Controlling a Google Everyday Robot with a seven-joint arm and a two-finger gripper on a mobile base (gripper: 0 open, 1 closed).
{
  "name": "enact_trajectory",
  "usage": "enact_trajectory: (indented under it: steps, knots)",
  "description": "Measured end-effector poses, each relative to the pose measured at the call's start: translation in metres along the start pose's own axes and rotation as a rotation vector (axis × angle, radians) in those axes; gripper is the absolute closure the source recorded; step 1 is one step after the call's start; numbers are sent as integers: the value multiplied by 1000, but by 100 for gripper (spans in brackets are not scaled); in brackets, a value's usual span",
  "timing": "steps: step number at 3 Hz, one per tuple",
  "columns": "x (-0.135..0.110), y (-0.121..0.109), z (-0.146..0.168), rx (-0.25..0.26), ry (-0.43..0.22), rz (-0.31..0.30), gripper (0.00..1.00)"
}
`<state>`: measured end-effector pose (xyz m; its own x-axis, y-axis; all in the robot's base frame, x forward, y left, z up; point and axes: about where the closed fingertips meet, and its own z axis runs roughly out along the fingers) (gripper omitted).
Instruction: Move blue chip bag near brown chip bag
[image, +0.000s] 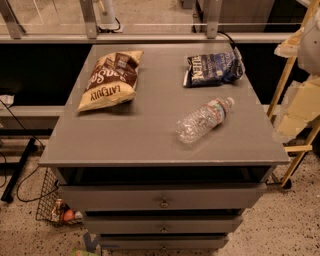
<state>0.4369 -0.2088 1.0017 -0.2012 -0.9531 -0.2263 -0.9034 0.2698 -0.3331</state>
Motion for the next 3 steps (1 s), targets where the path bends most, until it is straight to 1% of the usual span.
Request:
enact_trajectory:
  steps: [1,2,3]
  knots:
    - [0,0,0,0,0,0,0]
    - [-3,-21,12,14,-96,13,0]
    - [-11,-75,34,50,-223,15,0]
